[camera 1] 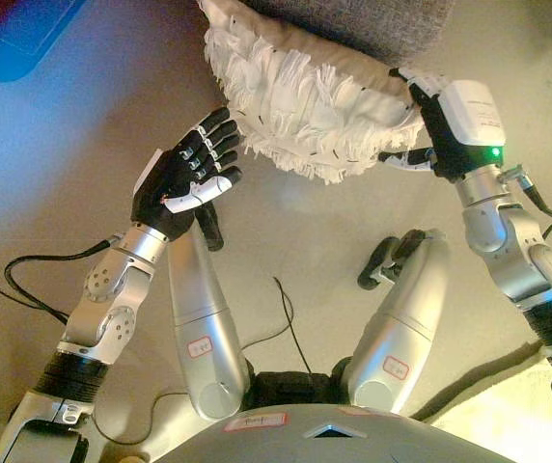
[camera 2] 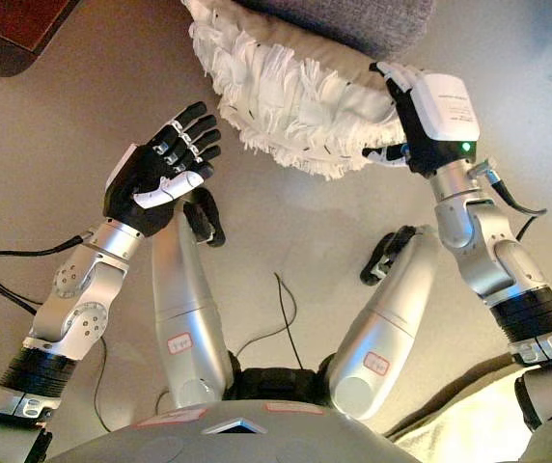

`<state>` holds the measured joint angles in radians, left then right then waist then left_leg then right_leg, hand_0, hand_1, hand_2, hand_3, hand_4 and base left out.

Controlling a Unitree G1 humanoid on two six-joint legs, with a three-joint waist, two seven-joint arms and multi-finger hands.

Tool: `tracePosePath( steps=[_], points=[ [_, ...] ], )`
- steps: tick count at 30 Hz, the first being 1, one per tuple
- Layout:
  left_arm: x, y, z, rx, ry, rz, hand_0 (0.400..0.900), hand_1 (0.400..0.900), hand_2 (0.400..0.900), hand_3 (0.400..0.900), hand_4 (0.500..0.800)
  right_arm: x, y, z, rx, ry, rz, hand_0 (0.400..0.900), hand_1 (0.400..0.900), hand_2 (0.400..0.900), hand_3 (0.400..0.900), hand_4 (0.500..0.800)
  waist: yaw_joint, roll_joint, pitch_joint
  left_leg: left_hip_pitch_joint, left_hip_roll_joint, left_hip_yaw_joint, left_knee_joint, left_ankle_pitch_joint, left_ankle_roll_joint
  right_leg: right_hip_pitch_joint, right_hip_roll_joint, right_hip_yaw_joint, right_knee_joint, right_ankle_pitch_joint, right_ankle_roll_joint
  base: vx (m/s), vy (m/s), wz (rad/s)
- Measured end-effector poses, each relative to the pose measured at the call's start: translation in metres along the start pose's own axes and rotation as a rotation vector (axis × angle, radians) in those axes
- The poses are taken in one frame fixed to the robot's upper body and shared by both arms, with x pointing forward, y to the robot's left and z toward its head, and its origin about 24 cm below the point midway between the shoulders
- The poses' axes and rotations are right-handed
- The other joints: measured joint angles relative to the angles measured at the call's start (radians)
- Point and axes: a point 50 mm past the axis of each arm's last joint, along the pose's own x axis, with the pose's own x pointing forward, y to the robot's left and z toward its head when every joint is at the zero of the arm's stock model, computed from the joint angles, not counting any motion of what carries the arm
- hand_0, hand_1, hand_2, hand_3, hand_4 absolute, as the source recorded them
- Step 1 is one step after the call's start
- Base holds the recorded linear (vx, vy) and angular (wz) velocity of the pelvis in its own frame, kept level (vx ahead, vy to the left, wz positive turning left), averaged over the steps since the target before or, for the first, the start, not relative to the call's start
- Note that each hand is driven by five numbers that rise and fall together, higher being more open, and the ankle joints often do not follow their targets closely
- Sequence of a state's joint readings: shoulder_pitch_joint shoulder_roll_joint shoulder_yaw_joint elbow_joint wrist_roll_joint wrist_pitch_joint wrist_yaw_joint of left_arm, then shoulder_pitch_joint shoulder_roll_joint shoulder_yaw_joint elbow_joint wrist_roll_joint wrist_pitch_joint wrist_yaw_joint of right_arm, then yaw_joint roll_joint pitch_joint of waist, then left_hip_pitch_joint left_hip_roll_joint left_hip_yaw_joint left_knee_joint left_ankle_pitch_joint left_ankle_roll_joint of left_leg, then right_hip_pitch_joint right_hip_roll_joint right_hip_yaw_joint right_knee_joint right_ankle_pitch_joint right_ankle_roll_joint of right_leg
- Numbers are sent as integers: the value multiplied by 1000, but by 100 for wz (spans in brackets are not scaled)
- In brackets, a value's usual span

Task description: Pick up the pillow and put it on the sofa.

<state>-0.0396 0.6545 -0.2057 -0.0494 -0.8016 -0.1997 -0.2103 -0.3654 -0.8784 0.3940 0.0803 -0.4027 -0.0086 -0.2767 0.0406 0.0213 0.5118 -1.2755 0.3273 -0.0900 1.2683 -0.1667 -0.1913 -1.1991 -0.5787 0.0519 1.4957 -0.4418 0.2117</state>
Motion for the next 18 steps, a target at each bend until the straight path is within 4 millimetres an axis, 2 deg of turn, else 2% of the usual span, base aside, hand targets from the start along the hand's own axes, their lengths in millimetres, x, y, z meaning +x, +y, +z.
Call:
tracePosePath(
  steps=[5,12,18],
  points=[
    [-2,0,0,2,-3,2,900,900,900,900,800,3,2,-2,33,23,11,900,900,900,900,800,4,7,2,-39,-8,-32,43,0,0,-35,-9,9,84,-47,-11,11,-10,16],
    [1,-2,2,6,-18,-15,900,900,900,900,800,12,-2,-10,28,67,-7,900,900,900,900,800,23,16,7,-79,-33,-73,112,-14,-22,-69,-16,41,178,-100,-9,20,10,15],
    [1,-3,2,7,-16,-29,900,900,900,900,800,21,-7,-13,14,105,-120,900,900,900,900,800,25,24,10,-107,-52,-84,151,-18,-28,-98,-18,77,228,-121,2,23,22,10]
  ],
)
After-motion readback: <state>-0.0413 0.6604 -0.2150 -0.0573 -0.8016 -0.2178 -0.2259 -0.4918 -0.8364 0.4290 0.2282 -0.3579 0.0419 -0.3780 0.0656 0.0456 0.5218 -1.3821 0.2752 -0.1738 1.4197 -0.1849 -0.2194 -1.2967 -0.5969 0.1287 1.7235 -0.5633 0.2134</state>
